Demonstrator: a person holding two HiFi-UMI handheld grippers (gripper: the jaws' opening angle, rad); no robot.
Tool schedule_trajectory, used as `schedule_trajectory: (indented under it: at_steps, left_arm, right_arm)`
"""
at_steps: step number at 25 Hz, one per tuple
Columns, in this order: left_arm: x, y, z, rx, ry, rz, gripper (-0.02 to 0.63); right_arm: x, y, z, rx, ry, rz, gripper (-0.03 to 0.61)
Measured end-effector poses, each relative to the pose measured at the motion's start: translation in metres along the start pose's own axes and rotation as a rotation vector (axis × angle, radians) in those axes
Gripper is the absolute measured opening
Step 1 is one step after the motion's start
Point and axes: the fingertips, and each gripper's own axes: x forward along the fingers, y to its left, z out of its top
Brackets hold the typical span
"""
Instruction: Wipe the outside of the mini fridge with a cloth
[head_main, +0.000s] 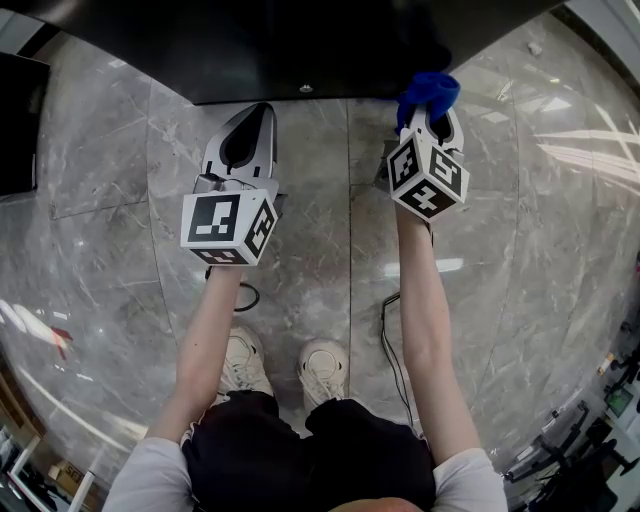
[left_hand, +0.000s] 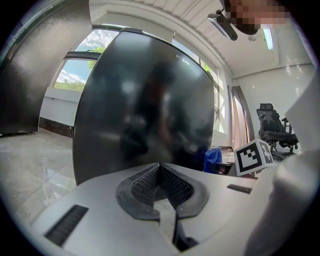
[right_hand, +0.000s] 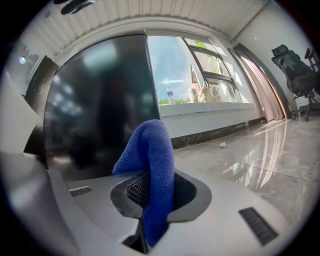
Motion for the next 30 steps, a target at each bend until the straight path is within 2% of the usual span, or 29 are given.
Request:
schedule_trajectory:
  at_steps: [13, 21, 25, 30]
  left_arm:
    - [0.001, 0.0, -0.001, -0.004, -0.002, -0.001, 0.005]
    - [-0.007, 0.005, 0.01, -0.009, -0.031, 0.004, 0.005]
    - [-0.013, 0.008, 0.016, -0.012, -0.042, 0.016, 0.005]
    - [-0.022, 0.005, 0.026, -0.012, -0.059, 0.018, 0.005]
  right_arm:
    - [0.006, -0.022, -0.002, 0.016, 0.01, -0.047, 0.075]
    - [-0.002, -0.061, 0.011, 0.093, -0.008, -0.15, 0.075]
    - [-0.022, -0.044, 0.018, 0.072, -0.027, -0.107, 0.075]
    - [-0.05, -0.005, 0.023, 0.096, -0.038, -0.022, 0.075]
